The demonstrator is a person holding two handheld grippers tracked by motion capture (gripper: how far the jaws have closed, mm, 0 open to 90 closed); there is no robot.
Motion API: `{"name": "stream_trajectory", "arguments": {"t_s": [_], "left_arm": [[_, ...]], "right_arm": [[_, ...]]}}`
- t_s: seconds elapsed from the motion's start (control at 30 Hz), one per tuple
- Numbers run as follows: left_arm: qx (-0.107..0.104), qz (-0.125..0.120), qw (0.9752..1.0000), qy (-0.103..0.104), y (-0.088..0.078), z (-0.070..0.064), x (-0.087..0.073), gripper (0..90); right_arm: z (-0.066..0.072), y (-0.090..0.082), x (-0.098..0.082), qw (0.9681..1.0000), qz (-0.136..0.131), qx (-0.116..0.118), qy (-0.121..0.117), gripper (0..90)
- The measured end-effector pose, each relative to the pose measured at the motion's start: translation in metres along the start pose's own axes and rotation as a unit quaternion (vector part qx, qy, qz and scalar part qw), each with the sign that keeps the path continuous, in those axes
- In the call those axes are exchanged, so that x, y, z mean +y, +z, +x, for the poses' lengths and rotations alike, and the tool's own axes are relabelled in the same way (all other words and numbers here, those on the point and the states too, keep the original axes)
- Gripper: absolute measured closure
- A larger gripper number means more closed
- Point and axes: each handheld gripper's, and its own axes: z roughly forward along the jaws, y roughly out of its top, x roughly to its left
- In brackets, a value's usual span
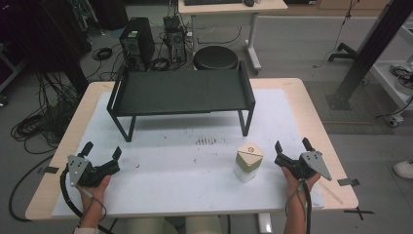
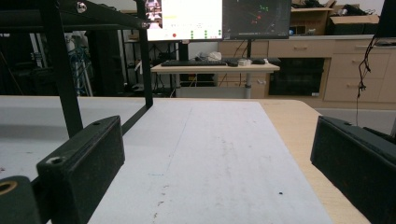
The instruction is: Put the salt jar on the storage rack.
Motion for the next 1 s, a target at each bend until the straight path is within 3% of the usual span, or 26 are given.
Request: {"name": "stream_trajectory", "arguments": {"t_s": [0.8, 0.9, 1.0], "left_arm": [[0.000, -0.001, 1.0000, 0.000, -0.0003, 0.0000, 0.0000, 0.8], [0.000, -0.001, 1.0000, 0.000, -0.0002, 0.0000, 0.0000, 0.8], [0.000, -0.001, 1.0000, 0.000, -0.0002, 0.0001, 0.0000, 1.0]], "right_arm": [[0.0014, -0.0001, 0.0001, 1.0000, -0.001, -0.003, -0.006, 2.4], [0.0000, -0.0012, 0.0008, 0.9999, -0.001, -0.003, 0.010, 2.1], [0.0000, -0.0028, 0.0037, 1.0000, 0.001, 0.002, 0.009, 2.1]]}}
